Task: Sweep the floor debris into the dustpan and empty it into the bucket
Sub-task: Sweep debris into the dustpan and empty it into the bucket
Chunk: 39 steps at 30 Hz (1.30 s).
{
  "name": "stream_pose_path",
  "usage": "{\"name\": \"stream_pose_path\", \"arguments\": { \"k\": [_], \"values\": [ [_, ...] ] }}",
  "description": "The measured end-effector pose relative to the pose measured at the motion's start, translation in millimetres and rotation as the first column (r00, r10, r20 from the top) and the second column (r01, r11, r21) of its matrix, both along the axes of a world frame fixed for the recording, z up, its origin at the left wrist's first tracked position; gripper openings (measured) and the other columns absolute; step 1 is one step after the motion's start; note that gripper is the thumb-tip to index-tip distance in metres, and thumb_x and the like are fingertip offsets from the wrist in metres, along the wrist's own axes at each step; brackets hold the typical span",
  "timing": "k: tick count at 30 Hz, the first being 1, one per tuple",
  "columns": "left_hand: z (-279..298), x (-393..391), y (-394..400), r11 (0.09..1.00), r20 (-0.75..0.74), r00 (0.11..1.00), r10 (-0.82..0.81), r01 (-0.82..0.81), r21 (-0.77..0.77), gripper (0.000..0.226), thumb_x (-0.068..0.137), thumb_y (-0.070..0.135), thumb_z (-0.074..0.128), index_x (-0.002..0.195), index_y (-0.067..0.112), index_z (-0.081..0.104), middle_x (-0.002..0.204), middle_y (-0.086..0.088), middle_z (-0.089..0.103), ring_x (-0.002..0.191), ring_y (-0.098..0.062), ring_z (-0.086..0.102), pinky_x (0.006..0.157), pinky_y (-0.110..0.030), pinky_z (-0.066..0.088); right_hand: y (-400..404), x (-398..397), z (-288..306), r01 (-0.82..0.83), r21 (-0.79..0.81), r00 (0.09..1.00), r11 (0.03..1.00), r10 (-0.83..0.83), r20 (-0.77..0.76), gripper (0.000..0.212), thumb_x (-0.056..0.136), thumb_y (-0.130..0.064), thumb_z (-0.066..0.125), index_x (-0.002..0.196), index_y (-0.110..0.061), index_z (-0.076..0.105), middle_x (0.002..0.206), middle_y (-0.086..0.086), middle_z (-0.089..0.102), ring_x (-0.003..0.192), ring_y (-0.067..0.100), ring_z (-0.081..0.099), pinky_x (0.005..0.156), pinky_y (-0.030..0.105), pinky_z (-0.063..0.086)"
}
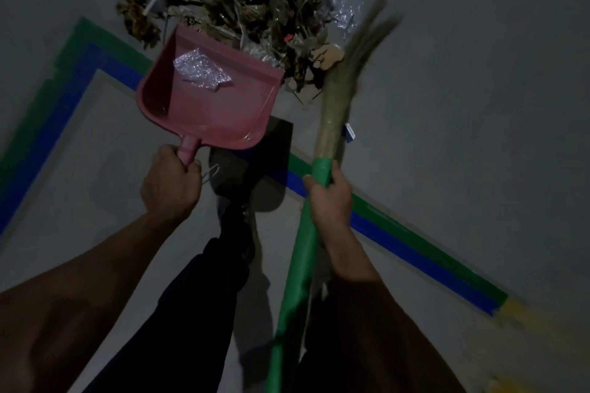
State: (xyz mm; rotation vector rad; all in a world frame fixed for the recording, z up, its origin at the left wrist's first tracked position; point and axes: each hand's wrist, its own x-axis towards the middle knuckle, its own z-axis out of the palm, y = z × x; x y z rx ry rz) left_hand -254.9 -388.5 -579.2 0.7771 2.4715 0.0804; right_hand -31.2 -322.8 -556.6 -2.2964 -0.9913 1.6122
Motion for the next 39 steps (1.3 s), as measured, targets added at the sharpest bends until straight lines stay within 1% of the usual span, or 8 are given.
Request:
{"name": "stream_pose_path", "arguments": {
  "k": [5,11,16,22,26,31,35,39],
  "values": [
    [10,0,4,1.0,0.031,0.999,0.023,-0.023,0.015,0.032,0.092,0.031,0.055,0.113,0.007,0.049,0.111,-0.019,0.056,0.099,-0.039,0.056,0.077,-0.043,0.04,-21,61,22,0.066,0.006,0.988,0.998,-0.066,0.138,0.039,0.09,-0.019,0.066,0.128,-0.018,0.057,0.1,0.009,0.065,0.08,0.024,0.067,0.054,0.025,0.051],
    [0,-8,6,0.999,-0.003,1.0,0.014,-0.014,0.034,0.032,0.092,0.032,0.055,0.112,0.008,0.05,0.11,-0.017,0.056,0.097,-0.038,0.056,0.073,-0.039,0.035,-74,47,-3,-0.015,-0.258,0.985,0.966,0.058,0.162,0.051,0.089,-0.019,0.066,0.138,-0.022,0.049,0.106,0.003,0.061,0.093,0.023,0.063,0.084,0.037,0.054],
    [-13,-12,-2,0.999,-0.039,0.999,-0.017,0.018,0.042,0.03,0.09,0.033,0.057,0.108,0.01,0.05,0.105,-0.016,0.057,0.092,-0.037,0.056,0.07,-0.038,0.034,-47,-7,-27,-0.15,-0.101,0.988,0.984,0.153,0.018,0.045,0.087,-0.014,0.062,0.131,-0.019,0.054,0.1,0.007,0.064,0.081,0.02,0.064,0.059,0.023,0.045],
    [-6,-8,-7,0.999,-0.01,1.0,-0.024,0.024,0.023,0.031,0.091,0.032,0.056,0.108,0.008,0.05,0.106,-0.018,0.056,0.093,-0.039,0.057,0.071,-0.04,0.037,-15,9,-13,-0.088,0.06,0.992,0.994,0.081,0.1,0.062,0.089,-0.022,0.064,0.147,-0.024,0.042,0.104,0.004,0.065,0.087,0.022,0.065,0.074,0.031,0.055],
    [2,-4,-7,0.999,0.024,1.0,-0.012,0.011,0.03,0.03,0.092,0.03,0.056,0.109,0.006,0.05,0.107,-0.019,0.056,0.095,-0.039,0.057,0.073,-0.04,0.037,-3,45,-1,-0.065,0.117,0.978,0.991,0.039,0.206,0.042,0.089,-0.019,0.064,0.13,-0.02,0.056,0.085,-0.003,0.063,0.072,0.017,0.065,0.048,0.016,0.045],
    [-2,-7,-7,1.0,0.011,1.0,0.003,-0.003,0.008,0.029,0.092,0.029,0.056,0.109,0.007,0.051,0.108,-0.019,0.057,0.096,-0.04,0.057,0.074,-0.041,0.039,30,31,-16,-0.161,0.035,0.977,0.986,0.155,0.145,0.042,0.089,-0.015,0.063,0.129,-0.021,0.056,0.096,0.004,0.066,0.078,0.021,0.064,0.067,0.027,0.052],
    [-2,-14,-9,1.0,0.01,1.0,0.011,-0.011,-0.03,0.029,0.092,0.028,0.057,0.11,0.007,0.051,0.109,-0.019,0.056,0.097,-0.04,0.058,0.076,-0.043,0.042,42,13,-11,-0.276,0.135,0.949,0.952,0.247,0.196,0.051,0.091,-0.019,0.06,0.14,-0.026,0.048,0.085,-0.013,0.059,0.071,0.003,0.058,0.054,0.015,0.042],
    [10,-22,-10,0.997,0.053,0.998,0.024,-0.021,-0.068,0.028,0.092,0.027,0.056,0.11,0.006,0.05,0.109,-0.019,0.056,0.096,-0.04,0.058,0.076,-0.043,0.043,52,15,20,-0.407,0.188,0.891,0.894,0.343,0.297,0.063,0.093,-0.023,0.059,0.151,-0.024,0.035,0.103,0.002,0.065,0.082,0.016,0.061,0.069,0.023,0.046]
  ]
}}
